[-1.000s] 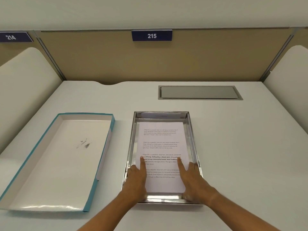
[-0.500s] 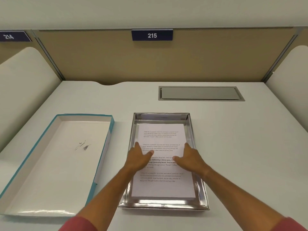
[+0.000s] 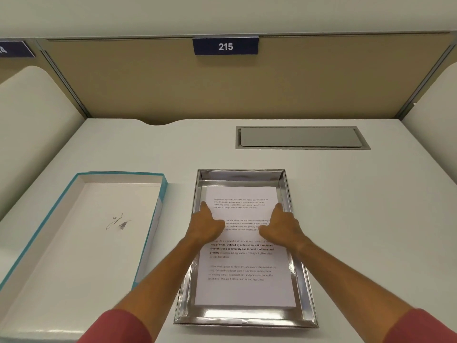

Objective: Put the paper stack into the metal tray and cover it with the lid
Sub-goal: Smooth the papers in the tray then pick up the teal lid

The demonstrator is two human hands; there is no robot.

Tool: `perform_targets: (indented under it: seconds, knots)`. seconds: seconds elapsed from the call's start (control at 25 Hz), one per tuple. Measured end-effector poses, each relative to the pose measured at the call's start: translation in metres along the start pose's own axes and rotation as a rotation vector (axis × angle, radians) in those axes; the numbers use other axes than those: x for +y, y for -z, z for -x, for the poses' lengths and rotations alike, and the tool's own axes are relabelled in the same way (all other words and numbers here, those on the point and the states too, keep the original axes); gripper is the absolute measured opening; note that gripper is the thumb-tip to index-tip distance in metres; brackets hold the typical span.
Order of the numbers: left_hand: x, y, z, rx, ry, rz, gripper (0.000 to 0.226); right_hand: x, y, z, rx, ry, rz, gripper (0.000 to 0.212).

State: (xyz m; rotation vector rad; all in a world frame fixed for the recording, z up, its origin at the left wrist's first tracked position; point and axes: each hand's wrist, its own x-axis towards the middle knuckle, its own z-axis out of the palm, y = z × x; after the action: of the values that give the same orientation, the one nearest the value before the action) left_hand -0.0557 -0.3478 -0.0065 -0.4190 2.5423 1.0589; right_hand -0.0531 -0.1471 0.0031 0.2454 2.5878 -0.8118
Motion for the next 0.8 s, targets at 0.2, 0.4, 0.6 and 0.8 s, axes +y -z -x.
perform_targets:
  seconds: [0.2, 0.4, 0.6, 0.8]
  knots:
    - [0.027, 0.017, -0.039, -0.004, -0.096, -0.191, 0.071, -0.019, 0.017, -0.040, 0.073, 0.062, 0.100, 0.062]
    - [0.040, 0.021, -0.069, -0.063, -0.078, -0.388, 0.072, -0.029, 0.021, -0.071, 0.012, 0.047, 0.226, 0.067]
    - [0.039, 0.015, -0.080, -0.071, -0.067, -0.524, 0.067, -0.027, 0.017, -0.081, 0.019, 0.045, 0.294, 0.058]
    - [0.037, 0.012, -0.082, -0.052, -0.066, -0.534, 0.069, -0.024, 0.015, -0.084, 0.034, 0.054, 0.291, 0.059]
